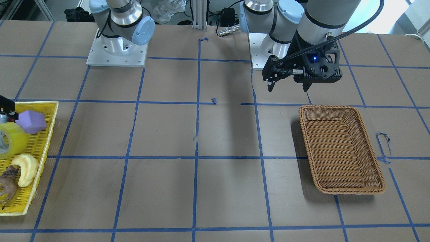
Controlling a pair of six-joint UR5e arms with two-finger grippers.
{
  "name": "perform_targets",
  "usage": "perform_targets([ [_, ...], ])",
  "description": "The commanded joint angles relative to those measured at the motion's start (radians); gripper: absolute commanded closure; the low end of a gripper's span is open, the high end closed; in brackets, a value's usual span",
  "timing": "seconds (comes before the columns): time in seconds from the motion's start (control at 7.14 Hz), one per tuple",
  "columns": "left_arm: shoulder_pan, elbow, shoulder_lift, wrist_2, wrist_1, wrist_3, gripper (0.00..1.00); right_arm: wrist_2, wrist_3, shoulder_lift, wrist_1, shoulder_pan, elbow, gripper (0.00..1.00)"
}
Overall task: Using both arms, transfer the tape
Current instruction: 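Move the right gripper over the yellow tray to the yellow tape roll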
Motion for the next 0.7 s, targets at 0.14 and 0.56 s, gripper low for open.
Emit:
perform_targets([
  [0.14, 0.0, 0.0, 0.0, 0.0, 0.0, 0.0, 0.0, 0.004, -0.022, 0.105, -0.033, -0.054, 0.005, 0.0],
  [0.56, 0.0, 0.0, 0.0, 0.001, 0.0, 0.0, 0.0, 0.005, 0.004, 0.162, -0.07, -0.053, 0.005, 0.0],
])
